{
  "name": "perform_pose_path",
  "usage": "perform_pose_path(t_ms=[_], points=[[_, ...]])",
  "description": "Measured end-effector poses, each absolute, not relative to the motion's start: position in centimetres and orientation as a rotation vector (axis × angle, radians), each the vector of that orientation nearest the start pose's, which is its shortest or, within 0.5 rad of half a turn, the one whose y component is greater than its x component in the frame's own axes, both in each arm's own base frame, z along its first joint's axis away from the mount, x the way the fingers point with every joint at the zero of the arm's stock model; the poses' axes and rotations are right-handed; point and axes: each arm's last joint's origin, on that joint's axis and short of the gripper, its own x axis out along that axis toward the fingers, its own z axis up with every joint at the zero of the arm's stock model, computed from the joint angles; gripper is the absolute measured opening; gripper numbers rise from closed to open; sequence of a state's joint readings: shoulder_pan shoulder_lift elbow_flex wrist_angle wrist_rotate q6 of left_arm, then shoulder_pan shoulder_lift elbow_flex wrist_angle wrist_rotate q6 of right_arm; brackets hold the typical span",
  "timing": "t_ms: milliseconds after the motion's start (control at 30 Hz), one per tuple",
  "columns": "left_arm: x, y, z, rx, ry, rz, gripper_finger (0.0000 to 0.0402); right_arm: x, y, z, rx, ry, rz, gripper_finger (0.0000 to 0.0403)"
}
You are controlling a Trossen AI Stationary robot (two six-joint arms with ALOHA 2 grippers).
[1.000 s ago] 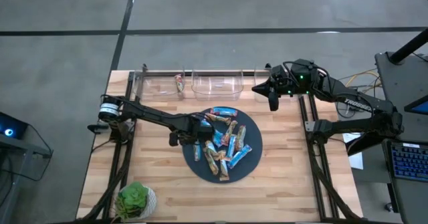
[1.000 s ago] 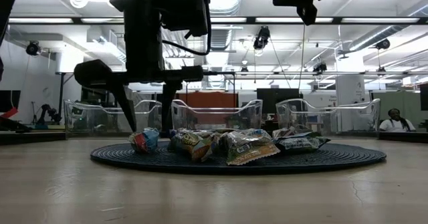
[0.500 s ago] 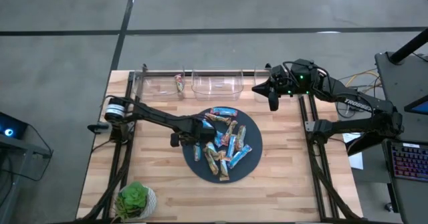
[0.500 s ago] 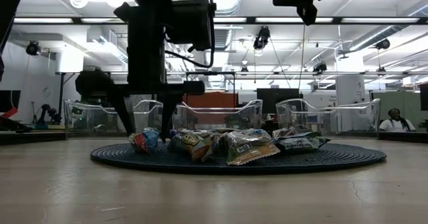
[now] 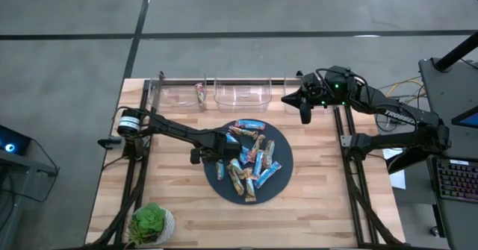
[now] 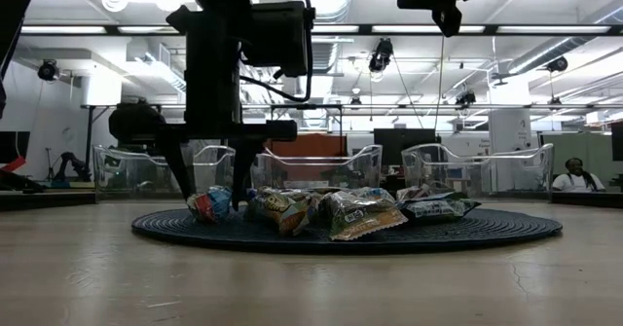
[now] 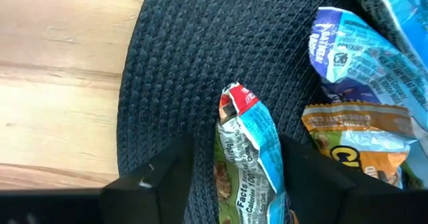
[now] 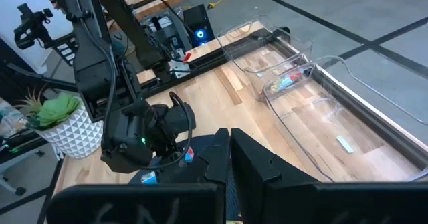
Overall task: Pick and place Granola Bars by type
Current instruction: Put the red granola bar into the left transparent bin
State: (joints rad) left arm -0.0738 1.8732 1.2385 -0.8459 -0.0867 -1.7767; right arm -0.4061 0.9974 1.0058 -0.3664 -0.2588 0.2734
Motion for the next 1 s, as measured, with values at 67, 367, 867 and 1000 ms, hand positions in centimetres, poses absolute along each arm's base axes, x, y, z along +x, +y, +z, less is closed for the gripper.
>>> perform_pose_path(t_ms=[67, 367, 867, 1000], points=[[33.94, -2.26, 16.23, -1.299, 1.014, 1.265, 0.0172, 19.67, -7.65, 35.38, 0.383, 0.318, -0.191, 0.0008], [33.95, -2.28, 16.23, -1.3, 1.022, 1.259, 0.0095, 19.66, -7.67, 35.38, 0.367, 0.319, -0.189, 0.0008], [34.03, -2.29, 16.24, -1.3, 1.02, 1.246, 0.0053, 19.67, -7.66, 35.38, 0.353, 0.32, -0.187, 0.0008], [34.0, -2.29, 16.37, -1.294, 1.023, 1.238, 0.0053, 19.67, -7.65, 35.38, 0.349, 0.321, -0.186, 0.0008]])
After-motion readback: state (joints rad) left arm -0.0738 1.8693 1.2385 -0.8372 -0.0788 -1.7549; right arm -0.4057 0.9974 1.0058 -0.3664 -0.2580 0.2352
